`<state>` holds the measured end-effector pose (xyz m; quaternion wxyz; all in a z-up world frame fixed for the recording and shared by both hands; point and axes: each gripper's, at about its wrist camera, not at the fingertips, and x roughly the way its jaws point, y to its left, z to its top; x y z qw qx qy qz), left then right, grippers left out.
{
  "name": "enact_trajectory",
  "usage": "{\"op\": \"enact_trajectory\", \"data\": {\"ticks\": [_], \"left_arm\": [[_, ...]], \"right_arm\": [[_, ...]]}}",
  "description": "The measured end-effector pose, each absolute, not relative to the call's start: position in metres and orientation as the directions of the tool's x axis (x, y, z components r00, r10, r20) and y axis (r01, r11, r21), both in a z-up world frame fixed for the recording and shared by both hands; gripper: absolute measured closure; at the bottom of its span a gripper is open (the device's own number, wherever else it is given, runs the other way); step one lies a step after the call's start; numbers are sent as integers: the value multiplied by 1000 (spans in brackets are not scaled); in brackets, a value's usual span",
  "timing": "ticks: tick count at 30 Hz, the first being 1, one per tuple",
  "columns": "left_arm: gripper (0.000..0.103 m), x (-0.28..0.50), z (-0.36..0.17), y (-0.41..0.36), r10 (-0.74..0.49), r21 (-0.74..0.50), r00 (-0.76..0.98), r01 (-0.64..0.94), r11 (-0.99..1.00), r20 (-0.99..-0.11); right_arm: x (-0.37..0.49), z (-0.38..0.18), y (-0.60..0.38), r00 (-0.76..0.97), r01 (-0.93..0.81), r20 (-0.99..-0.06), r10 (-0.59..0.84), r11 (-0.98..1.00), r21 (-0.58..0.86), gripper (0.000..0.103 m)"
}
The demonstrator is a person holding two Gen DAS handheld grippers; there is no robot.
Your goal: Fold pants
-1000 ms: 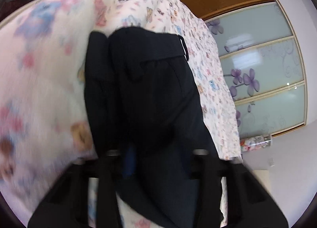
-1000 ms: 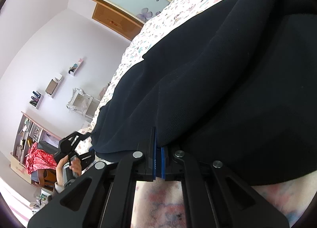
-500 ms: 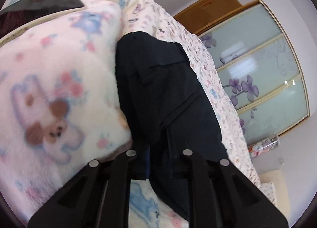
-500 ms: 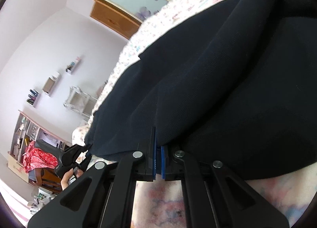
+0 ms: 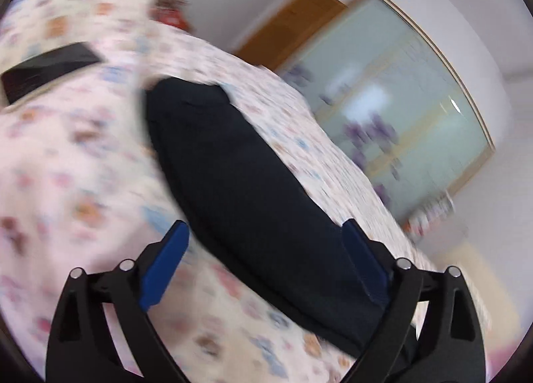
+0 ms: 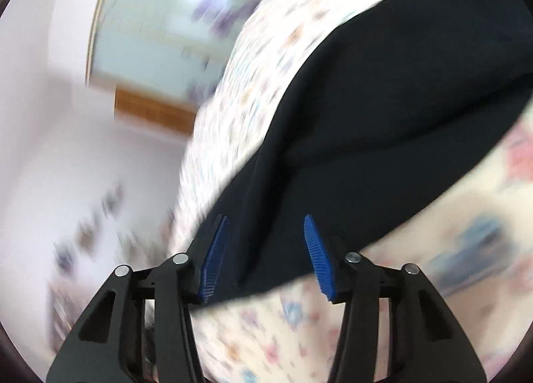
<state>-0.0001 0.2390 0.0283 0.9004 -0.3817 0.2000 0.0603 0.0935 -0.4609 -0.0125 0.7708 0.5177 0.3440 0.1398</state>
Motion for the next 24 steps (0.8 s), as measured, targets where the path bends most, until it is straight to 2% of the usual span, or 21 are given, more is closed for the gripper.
{"op": "enact_trajectory", "data": {"ticks": [5, 13, 14, 15, 16, 18, 24], "left_arm": [[5, 8, 30, 221, -94, -627, 918, -185, 757, -384], [3, 11, 23, 212, -99, -600, 906, -188, 778, -412], [3, 13, 24, 211, -101, -604, 905, -189, 774, -414], [3, 14, 22, 213, -106, -611, 903, -192, 768, -417], [3, 14, 22, 213, -107, -613, 902, -194, 766, -419], [3, 15, 20, 214, -104, -613, 899, -201, 764, -425], [3, 15, 18, 213, -99, -611, 896, -212, 763, -433]], "right_arm": [[97, -35, -499, 738, 349, -491, 463, 360, 865, 62], [95, -51, -506, 748, 486, -583, 317, 337, 806, 63], [98, -52, -509, 750, 499, -598, 282, 353, 792, 69], [95, -44, -510, 747, 507, -612, 258, 375, 776, 87], [95, -42, -511, 745, 510, -627, 229, 411, 756, 92], [95, -25, -508, 771, 458, -606, 196, 491, 741, 98], [70, 49, -532, 887, 324, -459, 54, 636, 701, 99]]}}
